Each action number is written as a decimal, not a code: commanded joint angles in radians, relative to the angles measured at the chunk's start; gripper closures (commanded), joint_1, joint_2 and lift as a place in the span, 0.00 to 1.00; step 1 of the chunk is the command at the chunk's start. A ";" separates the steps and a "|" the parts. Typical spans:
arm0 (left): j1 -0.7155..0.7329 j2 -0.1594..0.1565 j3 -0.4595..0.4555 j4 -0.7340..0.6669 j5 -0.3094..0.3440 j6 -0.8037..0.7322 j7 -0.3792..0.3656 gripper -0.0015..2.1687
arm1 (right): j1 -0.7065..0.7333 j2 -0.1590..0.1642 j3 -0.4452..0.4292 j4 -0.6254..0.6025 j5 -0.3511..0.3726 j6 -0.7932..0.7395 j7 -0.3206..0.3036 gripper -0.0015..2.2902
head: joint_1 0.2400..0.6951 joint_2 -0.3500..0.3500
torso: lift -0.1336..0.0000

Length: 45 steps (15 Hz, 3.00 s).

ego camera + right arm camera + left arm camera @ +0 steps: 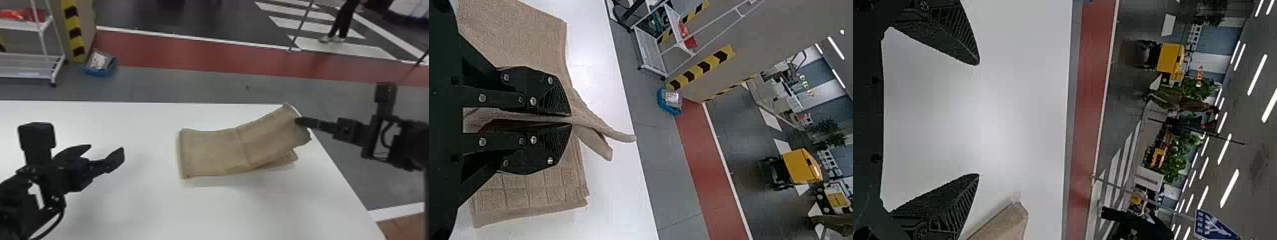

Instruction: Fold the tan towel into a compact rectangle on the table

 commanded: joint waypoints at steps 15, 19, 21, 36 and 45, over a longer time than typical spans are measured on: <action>0.012 0.005 -0.018 -0.029 -0.021 0.034 -0.006 0.04 | 0.088 0.080 -0.037 0.094 0.358 -0.377 0.021 0.02 | 1.00 0.00 | 0.07; -0.002 0.000 -0.037 -0.012 -0.006 0.034 -0.021 0.04 | 0.179 0.081 -0.186 0.075 0.263 -0.484 0.084 0.03 | 1.00 0.00 | 0.07; -0.025 -0.001 -0.067 0.011 0.017 0.043 -0.038 0.04 | 0.248 0.088 -0.254 0.108 0.204 -0.598 0.113 0.04 | 1.00 0.00 | 0.07; -0.123 -0.096 -0.359 0.112 0.040 0.052 0.143 0.19 | 0.378 0.138 -0.330 0.149 0.092 -0.886 0.173 0.04 | 1.00 0.00 | 0.07; -0.175 -0.133 -0.420 0.171 0.011 0.055 0.202 0.27 | 0.375 0.131 -0.318 0.175 0.094 -0.935 0.171 0.04 | 1.00 0.00 | 0.07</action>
